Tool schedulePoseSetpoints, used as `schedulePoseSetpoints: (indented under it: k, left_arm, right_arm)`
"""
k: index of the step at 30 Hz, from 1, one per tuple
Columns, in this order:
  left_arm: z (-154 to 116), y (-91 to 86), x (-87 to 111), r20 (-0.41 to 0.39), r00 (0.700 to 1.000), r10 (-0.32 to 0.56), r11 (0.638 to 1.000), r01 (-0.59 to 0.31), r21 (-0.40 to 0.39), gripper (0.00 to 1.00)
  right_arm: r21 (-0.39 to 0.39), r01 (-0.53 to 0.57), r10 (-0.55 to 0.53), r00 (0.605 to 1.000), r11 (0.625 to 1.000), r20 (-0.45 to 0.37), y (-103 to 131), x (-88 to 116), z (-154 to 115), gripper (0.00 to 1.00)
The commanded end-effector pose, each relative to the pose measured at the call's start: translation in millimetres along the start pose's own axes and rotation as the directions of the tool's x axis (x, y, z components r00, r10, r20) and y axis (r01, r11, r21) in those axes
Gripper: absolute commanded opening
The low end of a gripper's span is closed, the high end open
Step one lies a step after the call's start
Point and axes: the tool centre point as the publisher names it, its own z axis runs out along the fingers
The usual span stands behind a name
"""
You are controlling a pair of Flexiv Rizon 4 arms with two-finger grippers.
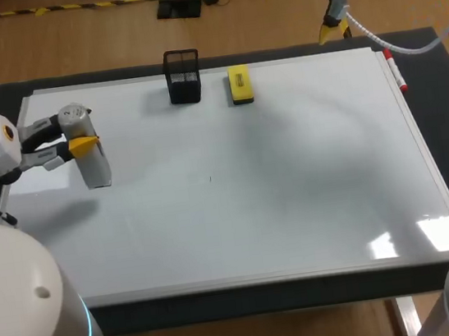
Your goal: Pick up the inspection probe, press it on each red-marked spot on the whiteboard one by one, put down the probe, pick up the eraser, and wipe off all the red marks.
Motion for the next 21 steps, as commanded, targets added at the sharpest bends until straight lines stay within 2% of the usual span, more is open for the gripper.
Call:
schedulePoseSetpoints:
  k: [1,10,14,21]
  left_arm:
    - [9,-5.4,-14.2,-0.029,1.0,-0.005,1.0,0.005,-0.006,0.0]
    - [38,-21.2,-55.8,-0.109,0.994,0.011,0.999,-0.008,0.033,0.0]
    - [56,-28.9,-73.7,-0.154,0.988,-0.021,0.998,0.03,0.055,0.0]
    - [89,-39.3,-97.1,-0.212,0.977,-0.011,0.998,0.024,0.058,0.0]
  right_arm:
    - [0.004,0.001,-0.001,1.0,1.0,-0.003,0,0,-1,1.0]
    - [0.004,0.001,-0.001,1.0,1.0,-0.003,0,0,-1,1.0]
    - [0.004,0.001,-0.001,1.0,1.0,-0.003,0,0,-1,1.0]
    - [0.004,0.001,-0.001,1.0,1.0,-0.003,0,0,-1,1.0]
